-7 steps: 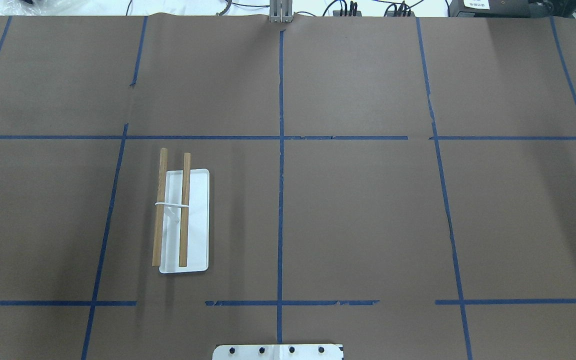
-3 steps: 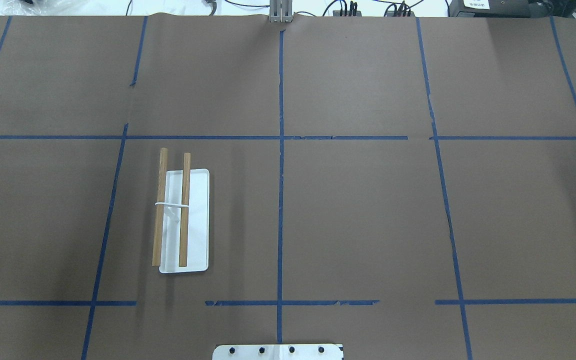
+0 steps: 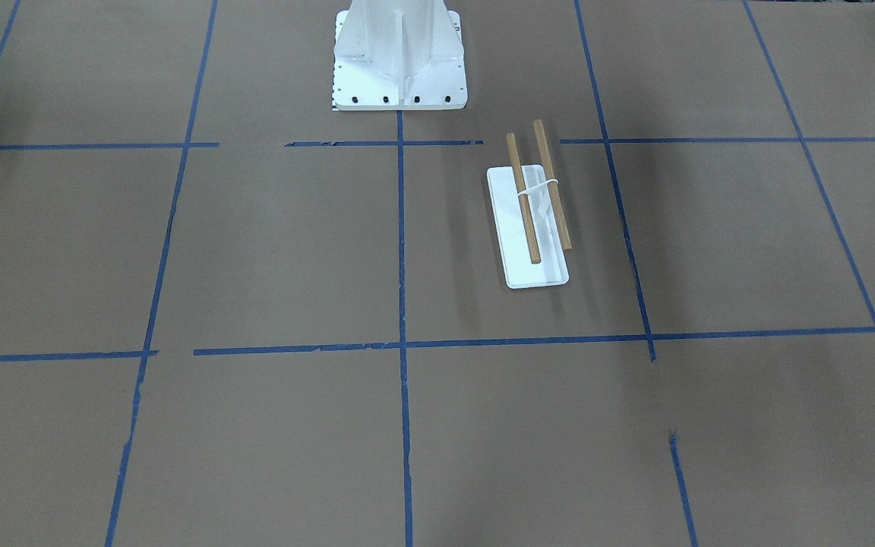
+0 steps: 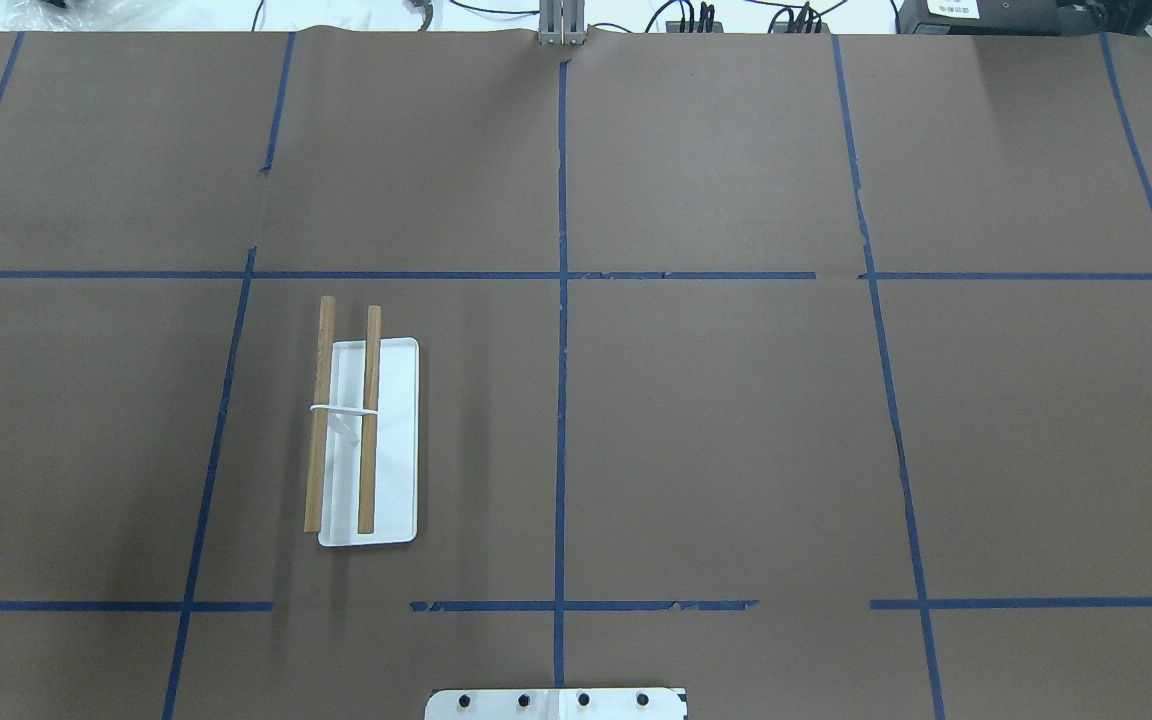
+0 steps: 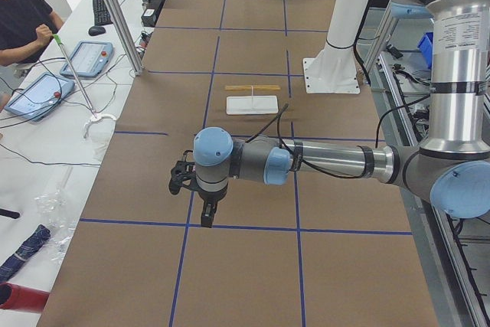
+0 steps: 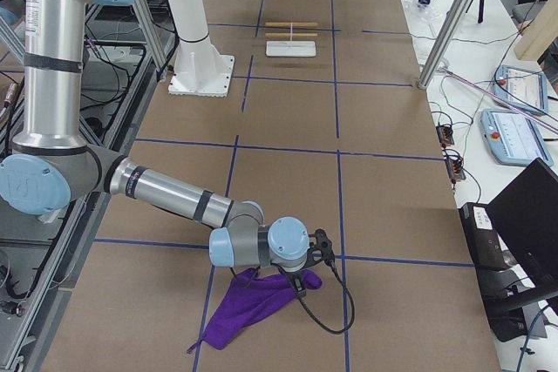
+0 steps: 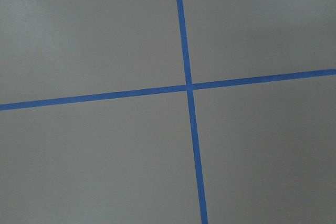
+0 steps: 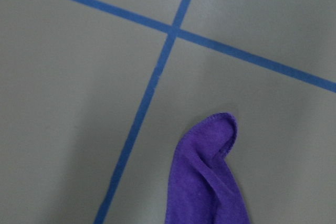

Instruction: Hang towel on rack

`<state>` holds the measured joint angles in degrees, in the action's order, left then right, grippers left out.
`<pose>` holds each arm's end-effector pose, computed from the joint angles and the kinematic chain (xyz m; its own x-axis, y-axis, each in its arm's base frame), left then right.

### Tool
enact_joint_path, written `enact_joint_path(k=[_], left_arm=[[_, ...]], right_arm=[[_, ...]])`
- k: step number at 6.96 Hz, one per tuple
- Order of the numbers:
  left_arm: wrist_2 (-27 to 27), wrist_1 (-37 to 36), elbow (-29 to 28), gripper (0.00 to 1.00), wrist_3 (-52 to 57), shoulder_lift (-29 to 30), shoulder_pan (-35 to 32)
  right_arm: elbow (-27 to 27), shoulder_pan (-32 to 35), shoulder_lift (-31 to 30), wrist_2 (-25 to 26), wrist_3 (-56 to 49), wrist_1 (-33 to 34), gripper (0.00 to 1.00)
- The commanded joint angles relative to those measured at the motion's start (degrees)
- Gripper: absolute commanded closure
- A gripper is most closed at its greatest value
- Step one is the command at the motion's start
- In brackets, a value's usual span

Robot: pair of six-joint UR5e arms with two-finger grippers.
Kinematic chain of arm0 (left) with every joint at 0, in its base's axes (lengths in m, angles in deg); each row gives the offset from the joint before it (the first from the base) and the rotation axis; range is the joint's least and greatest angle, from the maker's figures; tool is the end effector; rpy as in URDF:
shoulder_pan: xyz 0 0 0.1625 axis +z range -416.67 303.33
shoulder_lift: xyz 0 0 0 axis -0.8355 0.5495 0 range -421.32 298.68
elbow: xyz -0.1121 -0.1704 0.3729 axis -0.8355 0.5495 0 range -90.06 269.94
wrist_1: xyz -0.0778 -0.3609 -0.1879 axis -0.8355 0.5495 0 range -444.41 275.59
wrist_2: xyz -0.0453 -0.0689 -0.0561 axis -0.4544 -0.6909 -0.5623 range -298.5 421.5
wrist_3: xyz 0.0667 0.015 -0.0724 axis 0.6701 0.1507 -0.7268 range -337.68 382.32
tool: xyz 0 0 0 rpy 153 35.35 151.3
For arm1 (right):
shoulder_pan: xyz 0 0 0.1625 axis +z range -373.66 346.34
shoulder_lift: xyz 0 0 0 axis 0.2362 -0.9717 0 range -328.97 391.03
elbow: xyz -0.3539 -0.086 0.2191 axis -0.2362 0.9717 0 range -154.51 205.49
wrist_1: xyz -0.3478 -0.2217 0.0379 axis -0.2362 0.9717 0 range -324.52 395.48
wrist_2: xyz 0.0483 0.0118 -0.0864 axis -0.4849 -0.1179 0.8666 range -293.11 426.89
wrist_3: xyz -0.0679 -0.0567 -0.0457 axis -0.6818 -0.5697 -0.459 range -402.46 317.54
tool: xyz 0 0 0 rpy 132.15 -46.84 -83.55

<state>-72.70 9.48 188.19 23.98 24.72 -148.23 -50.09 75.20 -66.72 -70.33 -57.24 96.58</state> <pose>-0.0767 -0.4688 0.6137 0.7198 0.1082 -0.6857 0.0062 0.9867 0.1622 0.0519 -0.4139 0.7872 0.6499 -0.3495 0.6749 0.1919 0.9347 0.2993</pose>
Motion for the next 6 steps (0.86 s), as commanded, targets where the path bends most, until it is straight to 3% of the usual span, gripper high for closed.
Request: enact_joint_path(k=[1,6], left_arm=[[0.0,0.1,0.0,0.0,-0.1,0.0,0.1],[-0.1,0.2,-0.1,0.0,-0.1,0.0,0.1]], right_arm=[[5.3,-1.5,-2.6,0.3,-0.3,-6.0,0.0],[7.1,-5.7,-4.4,5.0,-1.7,-6.8,0.0]])
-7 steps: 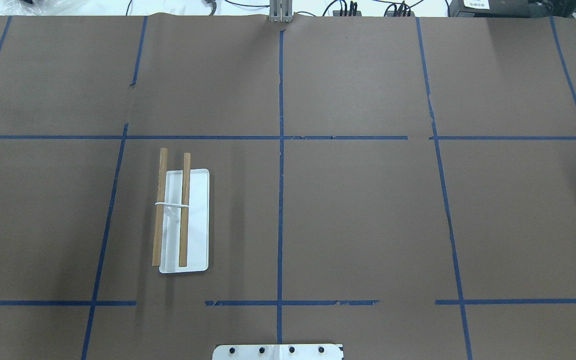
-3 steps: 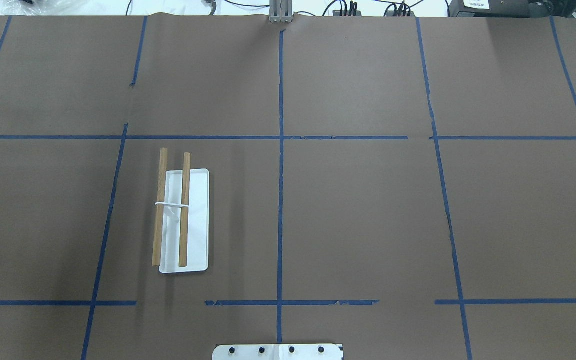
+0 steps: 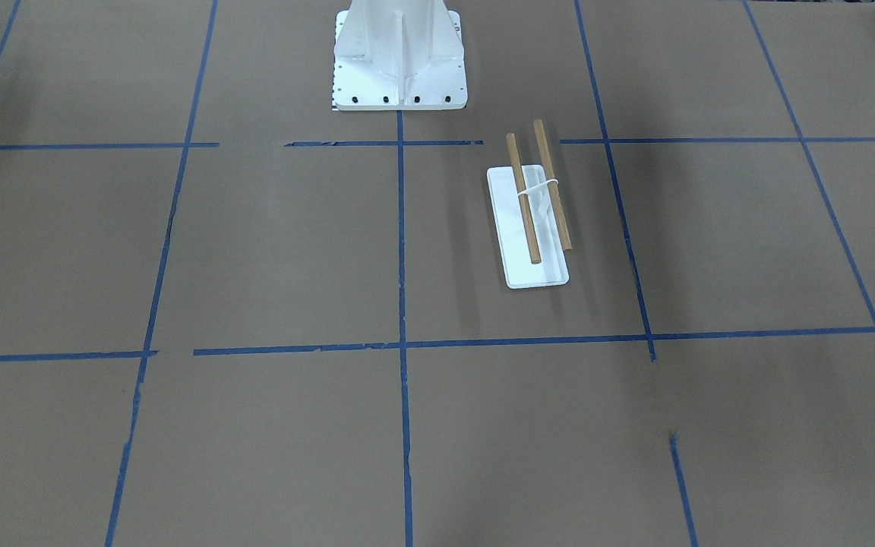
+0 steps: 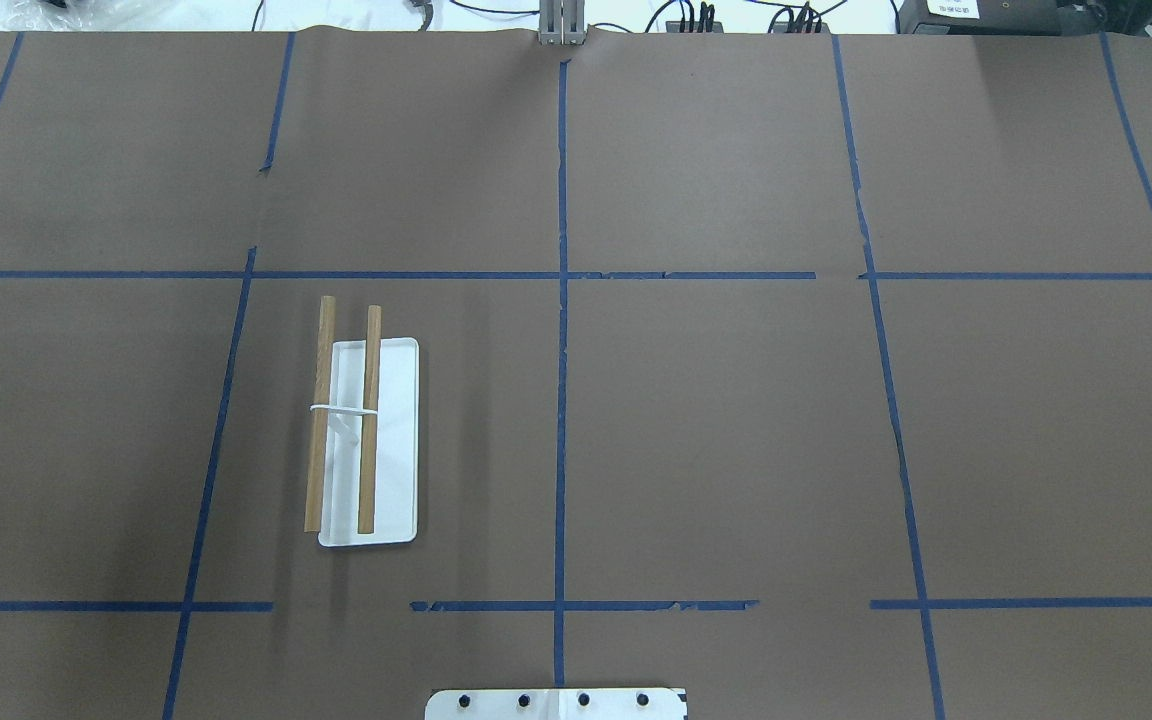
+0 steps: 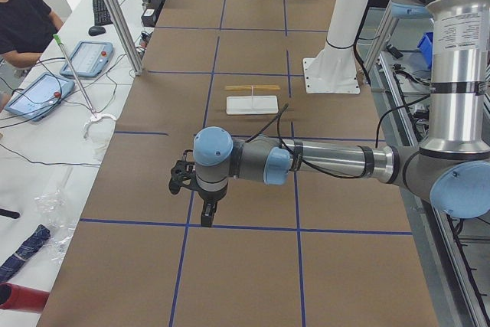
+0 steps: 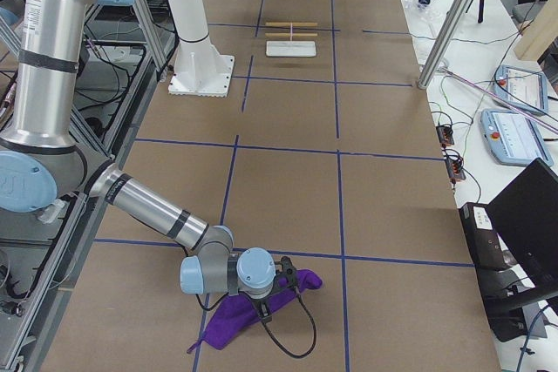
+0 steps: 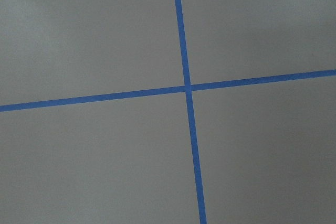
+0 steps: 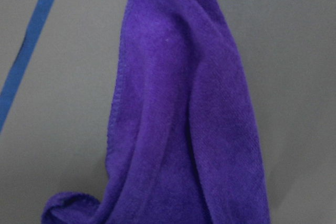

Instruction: Hang towel on rack

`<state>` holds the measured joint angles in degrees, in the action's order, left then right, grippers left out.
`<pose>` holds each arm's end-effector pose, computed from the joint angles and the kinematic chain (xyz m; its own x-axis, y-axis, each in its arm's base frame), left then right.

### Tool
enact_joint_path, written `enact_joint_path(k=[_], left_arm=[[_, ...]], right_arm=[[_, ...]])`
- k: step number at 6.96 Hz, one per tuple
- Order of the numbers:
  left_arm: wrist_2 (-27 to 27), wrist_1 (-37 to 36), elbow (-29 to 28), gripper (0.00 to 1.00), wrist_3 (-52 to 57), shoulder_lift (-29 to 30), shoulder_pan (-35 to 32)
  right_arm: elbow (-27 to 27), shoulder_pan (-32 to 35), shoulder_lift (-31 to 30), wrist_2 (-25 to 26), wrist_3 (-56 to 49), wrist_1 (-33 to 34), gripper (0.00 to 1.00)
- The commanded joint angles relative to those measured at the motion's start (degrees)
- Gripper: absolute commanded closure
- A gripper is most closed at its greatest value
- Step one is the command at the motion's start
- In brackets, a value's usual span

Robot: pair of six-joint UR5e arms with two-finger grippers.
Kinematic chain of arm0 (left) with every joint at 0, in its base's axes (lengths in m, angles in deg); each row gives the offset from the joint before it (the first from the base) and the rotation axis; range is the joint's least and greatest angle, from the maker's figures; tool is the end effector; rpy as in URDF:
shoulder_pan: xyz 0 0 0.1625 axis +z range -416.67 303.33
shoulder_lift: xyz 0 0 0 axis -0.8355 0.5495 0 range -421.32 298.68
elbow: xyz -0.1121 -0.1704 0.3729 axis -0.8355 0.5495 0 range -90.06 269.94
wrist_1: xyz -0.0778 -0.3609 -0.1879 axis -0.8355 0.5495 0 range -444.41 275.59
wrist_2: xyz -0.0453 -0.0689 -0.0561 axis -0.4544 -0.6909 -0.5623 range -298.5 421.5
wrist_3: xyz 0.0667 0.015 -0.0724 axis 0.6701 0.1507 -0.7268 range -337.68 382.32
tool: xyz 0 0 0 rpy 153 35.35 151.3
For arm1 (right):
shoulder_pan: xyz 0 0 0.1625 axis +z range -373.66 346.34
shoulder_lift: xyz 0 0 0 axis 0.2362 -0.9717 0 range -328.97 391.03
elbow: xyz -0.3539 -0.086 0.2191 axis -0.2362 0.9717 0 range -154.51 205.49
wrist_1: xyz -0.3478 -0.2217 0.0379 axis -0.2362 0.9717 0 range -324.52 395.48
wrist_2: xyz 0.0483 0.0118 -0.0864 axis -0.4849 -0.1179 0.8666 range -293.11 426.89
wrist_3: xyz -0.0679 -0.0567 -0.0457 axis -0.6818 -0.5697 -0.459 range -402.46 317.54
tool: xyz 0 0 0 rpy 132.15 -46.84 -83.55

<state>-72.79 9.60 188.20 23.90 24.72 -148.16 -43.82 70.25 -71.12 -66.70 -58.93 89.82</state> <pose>-0.0760 -0.4690 0.6133 0.7186 0.1094 -0.6867 0.0060 0.9865 0.1635 0.0278 -0.3480 0.8578 0.6571 -0.3876 0.6465 0.3048 0.9210 0.2425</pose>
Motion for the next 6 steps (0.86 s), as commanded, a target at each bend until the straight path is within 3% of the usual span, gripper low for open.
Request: enact_joint_path(k=[1,4,6], left_arm=[[0.0,0.0,-0.1,0.0,0.0,0.0,0.0],[-0.1,0.0,0.0,0.0,0.0,0.0,0.0],[-0.2,0.0,0.0,0.0,0.0,0.1,0.0]], right_arm=[[2.3,-1.6,0.4,2.2,0.0,-0.1,0.0],[3.0,-2.0,0.9,2.1,0.1,0.0,0.01],[3.0,-2.0,1.0,2.0,0.0,-0.1,0.35]])
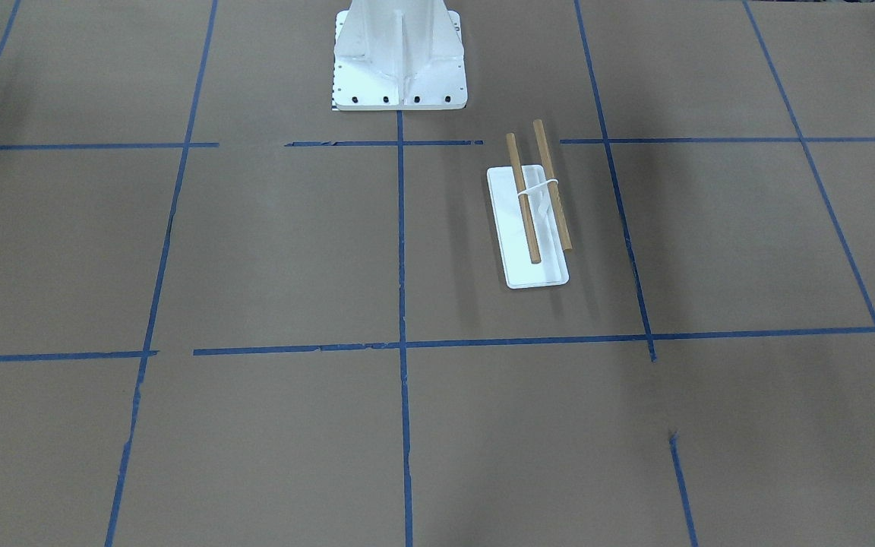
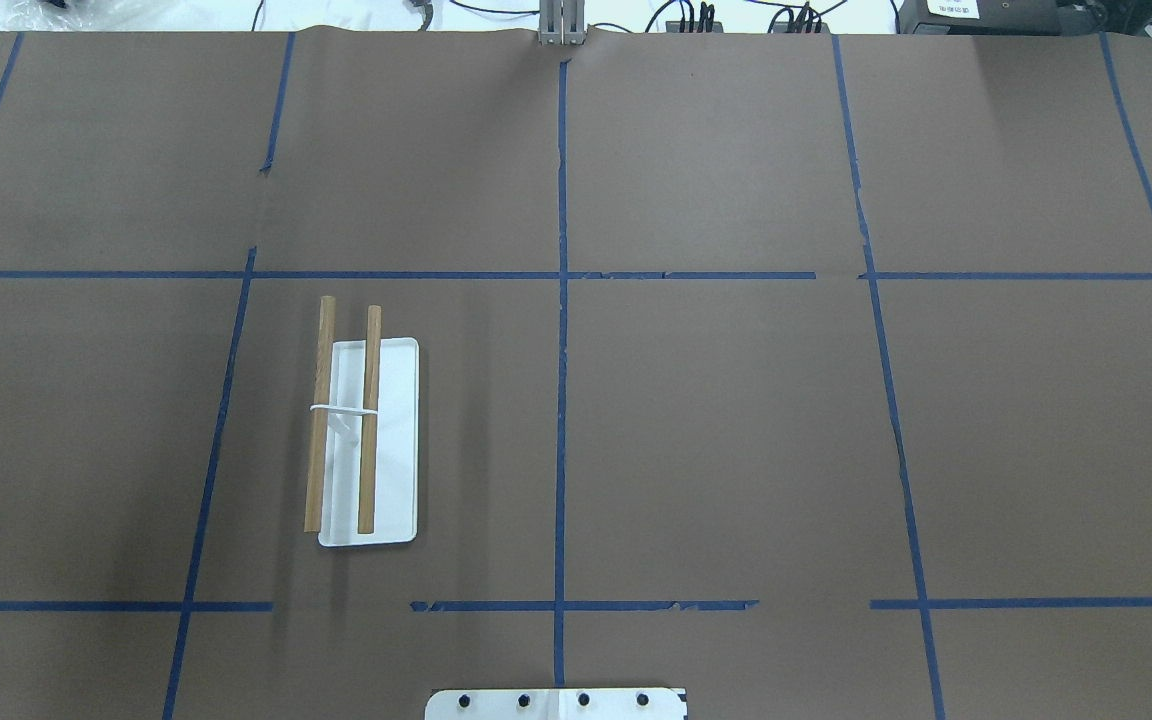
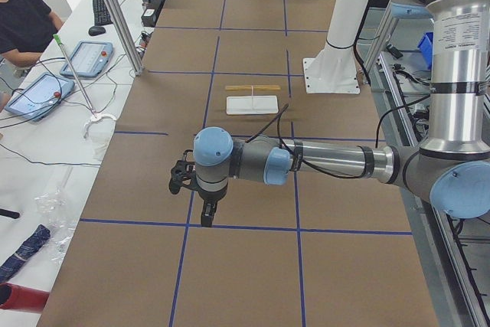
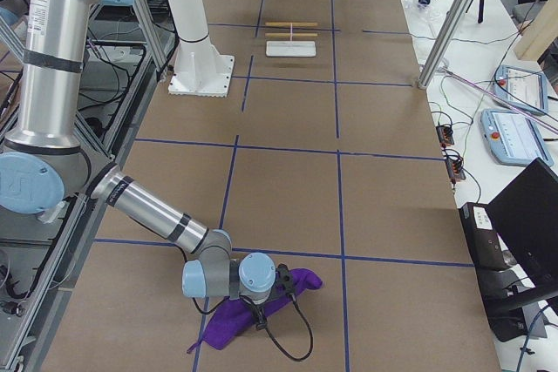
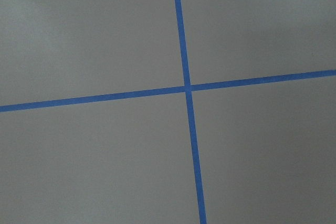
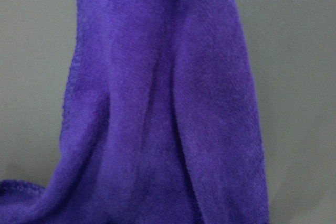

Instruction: Hang towel on rack

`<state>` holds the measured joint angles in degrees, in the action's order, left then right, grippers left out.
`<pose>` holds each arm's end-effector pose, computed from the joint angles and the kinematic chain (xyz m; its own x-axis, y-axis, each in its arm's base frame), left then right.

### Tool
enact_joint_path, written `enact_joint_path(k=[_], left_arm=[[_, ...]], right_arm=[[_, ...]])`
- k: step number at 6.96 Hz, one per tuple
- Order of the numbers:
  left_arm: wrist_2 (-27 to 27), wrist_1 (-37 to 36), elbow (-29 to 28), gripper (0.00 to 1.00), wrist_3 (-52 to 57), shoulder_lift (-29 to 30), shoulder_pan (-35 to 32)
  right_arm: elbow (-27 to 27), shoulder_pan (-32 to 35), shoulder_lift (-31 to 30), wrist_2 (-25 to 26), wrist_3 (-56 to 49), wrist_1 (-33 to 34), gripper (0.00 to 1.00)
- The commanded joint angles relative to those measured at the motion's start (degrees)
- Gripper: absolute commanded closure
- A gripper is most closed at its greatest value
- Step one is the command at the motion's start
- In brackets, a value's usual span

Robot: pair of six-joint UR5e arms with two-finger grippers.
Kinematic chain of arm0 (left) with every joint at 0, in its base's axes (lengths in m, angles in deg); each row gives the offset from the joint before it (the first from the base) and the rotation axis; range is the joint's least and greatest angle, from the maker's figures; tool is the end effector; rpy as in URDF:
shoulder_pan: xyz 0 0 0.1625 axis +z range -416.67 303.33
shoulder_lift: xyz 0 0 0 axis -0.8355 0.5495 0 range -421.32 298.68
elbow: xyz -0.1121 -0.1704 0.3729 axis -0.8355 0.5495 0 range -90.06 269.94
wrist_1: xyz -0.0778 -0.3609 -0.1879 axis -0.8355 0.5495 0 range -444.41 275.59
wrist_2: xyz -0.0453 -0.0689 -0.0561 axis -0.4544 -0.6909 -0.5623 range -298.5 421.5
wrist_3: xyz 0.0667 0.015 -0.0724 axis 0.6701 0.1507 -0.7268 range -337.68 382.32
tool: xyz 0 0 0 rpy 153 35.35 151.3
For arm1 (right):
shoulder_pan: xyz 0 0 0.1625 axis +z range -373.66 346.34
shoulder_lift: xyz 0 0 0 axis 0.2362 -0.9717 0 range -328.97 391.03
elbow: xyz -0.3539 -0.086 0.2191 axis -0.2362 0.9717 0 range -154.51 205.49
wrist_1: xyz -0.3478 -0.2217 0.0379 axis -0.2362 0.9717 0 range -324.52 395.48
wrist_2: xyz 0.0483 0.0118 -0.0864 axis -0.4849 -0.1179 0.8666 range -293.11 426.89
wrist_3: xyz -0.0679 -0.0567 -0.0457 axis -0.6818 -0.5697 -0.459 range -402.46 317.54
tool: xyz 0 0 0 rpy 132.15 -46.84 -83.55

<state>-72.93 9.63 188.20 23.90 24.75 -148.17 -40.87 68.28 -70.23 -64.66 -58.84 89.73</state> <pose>-0.0759 -0.4692 0.6128 0.7170 0.1103 -0.6883 0.0062 0.9863 0.1645 0.0189 -0.3454 0.8768 0.6700 -0.3892 0.6321 0.3431 0.9175 0.2013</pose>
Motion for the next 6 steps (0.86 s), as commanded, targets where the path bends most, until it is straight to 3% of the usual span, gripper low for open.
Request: enact_joint_path(k=[1,2,3,6], left_arm=[[0.0,0.0,0.0,0.0,-0.1,0.1,0.0],[0.0,0.0,0.0,0.0,-0.1,0.2,0.0],[0.0,0.0,0.0,0.0,-0.1,0.2,-0.1],[0.0,0.0,-0.2,0.0,-0.1,0.6,0.0]], right_arm=[[-0.3,0.0,0.1,0.0,-0.1,-0.1,0.64],[-0.4,0.0,0.1,-0.1,-0.1,-0.2,0.86],[-0.4,0.0,0.1,-0.2,-0.1,-0.3,0.99],[-0.7,0.1,0.1,-0.5,-0.1,-2.0,1.0]])
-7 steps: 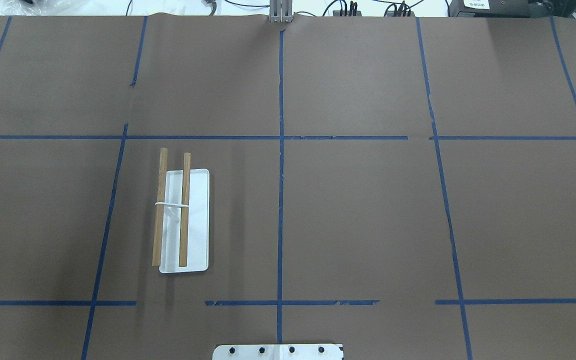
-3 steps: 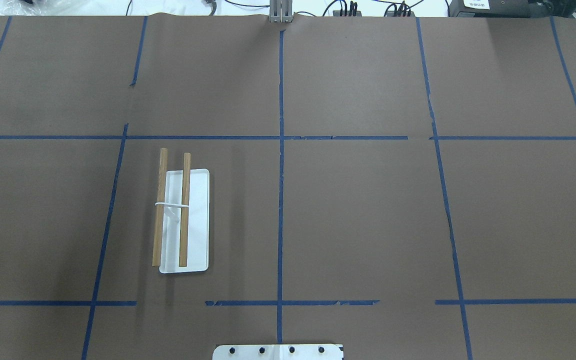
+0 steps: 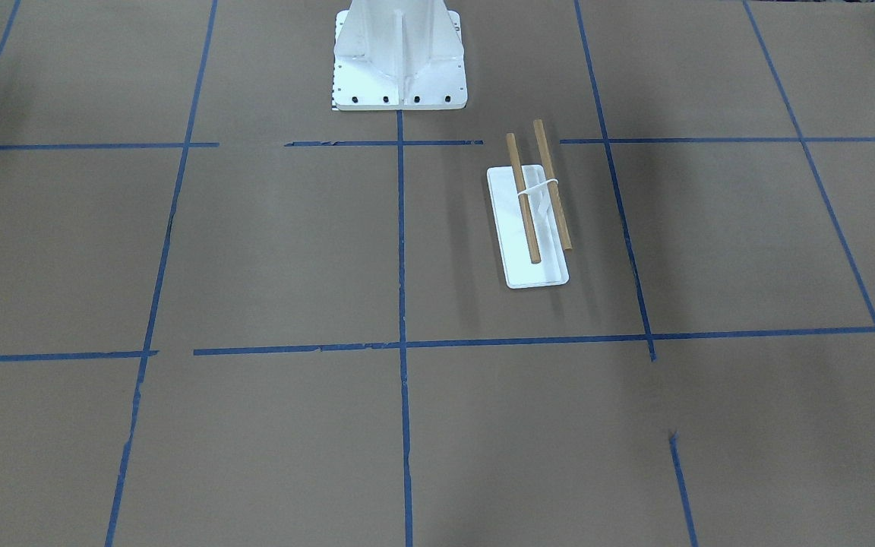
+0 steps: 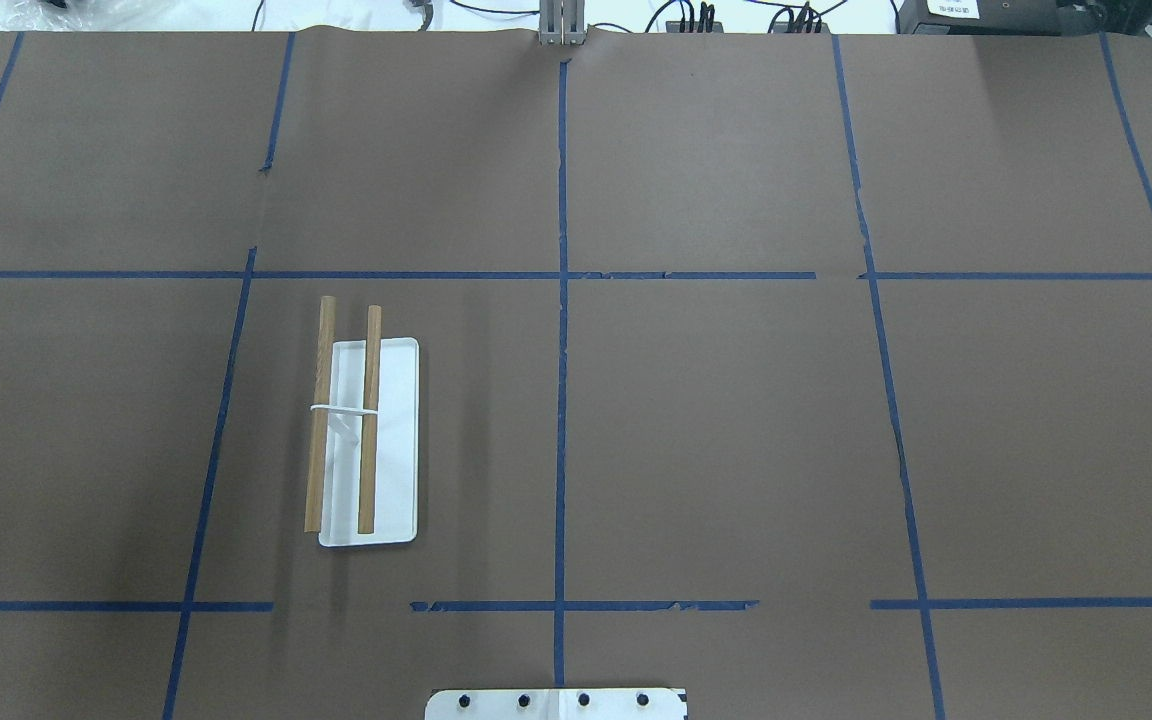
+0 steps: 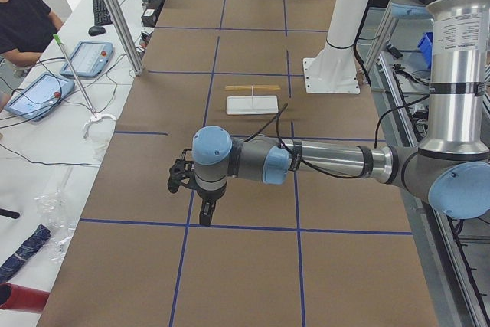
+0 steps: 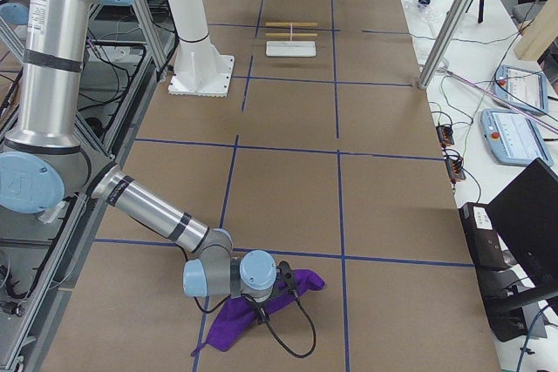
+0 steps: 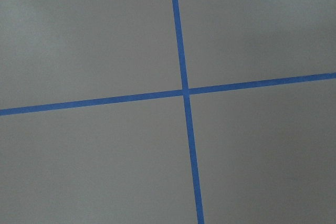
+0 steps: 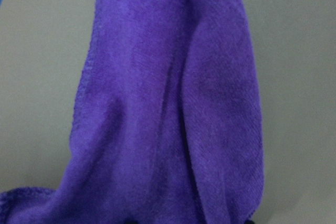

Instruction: Hang towel on rack

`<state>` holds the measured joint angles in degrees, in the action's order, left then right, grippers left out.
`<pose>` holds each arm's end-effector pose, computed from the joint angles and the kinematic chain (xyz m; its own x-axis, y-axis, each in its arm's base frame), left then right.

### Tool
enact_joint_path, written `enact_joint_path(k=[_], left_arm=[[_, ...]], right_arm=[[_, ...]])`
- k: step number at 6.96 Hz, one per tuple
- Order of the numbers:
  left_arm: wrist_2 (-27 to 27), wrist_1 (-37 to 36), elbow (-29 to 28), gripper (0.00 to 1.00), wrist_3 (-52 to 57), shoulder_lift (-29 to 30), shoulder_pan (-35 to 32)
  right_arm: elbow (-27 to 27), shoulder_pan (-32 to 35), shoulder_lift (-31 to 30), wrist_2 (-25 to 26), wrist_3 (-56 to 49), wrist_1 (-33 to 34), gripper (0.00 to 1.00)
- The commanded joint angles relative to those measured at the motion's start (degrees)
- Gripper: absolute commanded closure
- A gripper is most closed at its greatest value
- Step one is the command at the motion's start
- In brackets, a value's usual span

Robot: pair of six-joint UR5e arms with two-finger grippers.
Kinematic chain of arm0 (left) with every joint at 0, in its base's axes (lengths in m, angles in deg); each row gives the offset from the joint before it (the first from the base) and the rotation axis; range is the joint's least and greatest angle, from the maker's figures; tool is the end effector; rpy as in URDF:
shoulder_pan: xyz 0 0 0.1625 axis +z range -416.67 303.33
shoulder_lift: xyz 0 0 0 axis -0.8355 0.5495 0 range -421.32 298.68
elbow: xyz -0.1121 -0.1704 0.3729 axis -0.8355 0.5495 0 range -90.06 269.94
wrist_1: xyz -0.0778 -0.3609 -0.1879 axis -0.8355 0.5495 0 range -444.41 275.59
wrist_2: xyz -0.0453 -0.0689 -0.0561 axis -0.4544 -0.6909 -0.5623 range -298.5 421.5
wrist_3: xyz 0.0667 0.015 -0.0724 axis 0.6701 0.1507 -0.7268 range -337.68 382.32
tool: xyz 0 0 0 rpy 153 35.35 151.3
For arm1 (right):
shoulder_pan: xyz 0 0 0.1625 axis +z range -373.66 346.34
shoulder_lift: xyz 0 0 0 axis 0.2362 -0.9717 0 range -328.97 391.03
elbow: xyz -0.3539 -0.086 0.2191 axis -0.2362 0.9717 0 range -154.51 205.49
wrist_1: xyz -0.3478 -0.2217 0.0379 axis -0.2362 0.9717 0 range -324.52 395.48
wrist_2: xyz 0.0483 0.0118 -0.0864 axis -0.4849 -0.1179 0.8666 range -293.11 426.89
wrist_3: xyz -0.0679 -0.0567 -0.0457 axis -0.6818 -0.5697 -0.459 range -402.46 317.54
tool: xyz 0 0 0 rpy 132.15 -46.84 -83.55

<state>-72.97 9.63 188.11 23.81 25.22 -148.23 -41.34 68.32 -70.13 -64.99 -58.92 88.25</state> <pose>-0.0764 -0.4728 0.6097 0.7167 0.1126 -0.6882 0.0084 0.9854 0.1700 0.0180 -0.3508 0.8697 0.6630 -0.4119 0.6251 0.3412 0.9095 0.2375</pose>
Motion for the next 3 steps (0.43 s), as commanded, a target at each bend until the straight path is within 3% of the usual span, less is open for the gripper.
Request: enact_joint_path(k=[1,3], left_arm=[[0.0,-0.1,0.0,0.0,0.0,0.1,0.0],[-0.1,-0.1,0.2,0.0,-0.1,0.2,0.0]], right_arm=[[-0.6,0.1,0.0,-0.3,0.0,-0.9,1.0],[-1.6,0.2,0.0,-0.6,0.0,-1.5,1.0]])
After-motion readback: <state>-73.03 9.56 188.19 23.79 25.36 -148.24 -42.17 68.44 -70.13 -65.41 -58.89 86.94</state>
